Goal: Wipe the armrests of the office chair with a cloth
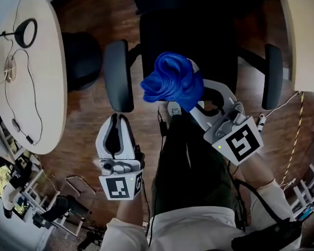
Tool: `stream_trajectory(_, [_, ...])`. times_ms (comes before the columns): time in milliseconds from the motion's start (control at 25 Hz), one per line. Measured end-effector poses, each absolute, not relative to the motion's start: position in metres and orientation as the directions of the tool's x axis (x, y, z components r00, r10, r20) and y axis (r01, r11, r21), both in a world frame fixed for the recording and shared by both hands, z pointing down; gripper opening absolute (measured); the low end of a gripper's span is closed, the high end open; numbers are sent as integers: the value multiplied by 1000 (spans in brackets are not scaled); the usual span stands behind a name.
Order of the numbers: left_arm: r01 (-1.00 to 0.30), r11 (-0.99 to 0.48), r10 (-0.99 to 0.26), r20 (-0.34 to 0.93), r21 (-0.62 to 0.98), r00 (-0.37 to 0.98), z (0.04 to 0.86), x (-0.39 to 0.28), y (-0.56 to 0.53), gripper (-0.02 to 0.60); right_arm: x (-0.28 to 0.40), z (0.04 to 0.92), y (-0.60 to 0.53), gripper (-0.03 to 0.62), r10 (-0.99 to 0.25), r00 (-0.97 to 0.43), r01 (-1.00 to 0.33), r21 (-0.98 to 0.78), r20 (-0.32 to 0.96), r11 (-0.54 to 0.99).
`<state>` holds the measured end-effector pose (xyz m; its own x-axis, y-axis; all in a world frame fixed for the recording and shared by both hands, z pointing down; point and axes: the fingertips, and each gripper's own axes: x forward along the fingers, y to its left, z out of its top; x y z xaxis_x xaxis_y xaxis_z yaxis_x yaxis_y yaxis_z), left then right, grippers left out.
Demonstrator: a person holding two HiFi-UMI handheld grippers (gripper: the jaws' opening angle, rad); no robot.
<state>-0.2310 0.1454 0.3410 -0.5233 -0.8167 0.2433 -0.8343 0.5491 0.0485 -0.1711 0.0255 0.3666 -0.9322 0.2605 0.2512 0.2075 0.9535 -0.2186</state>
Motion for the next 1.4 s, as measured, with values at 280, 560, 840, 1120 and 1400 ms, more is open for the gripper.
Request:
stream_trajectory(280, [-723, 683, -723, 239, 102, -649, 343, -246, 227, 49, -214, 417, 77, 69, 291, -879, 267, -118, 377, 957])
stream_trajectory(560, [-690, 704, -702, 307, 168, -642, 379, -237, 262, 48, -289, 554, 89, 69, 241, -880, 192, -158, 409, 969])
stream_trajectory(840, [-715, 681, -711, 377, 159, -593, 392, -223, 275, 48, -329, 717, 93, 69, 229, -771, 65, -284, 594, 957])
stream_trajectory(1120, [-799, 583, -790, 333, 148, -515, 373, -223, 224, 48, -308, 648, 70, 69, 159, -853, 14, -284, 496, 959])
stream_trajectory(1400, [-918, 361, -919, 228, 165, -320, 356, -200, 108, 48, -96, 422, -38, 69, -240, -942, -283, -172, 236, 943])
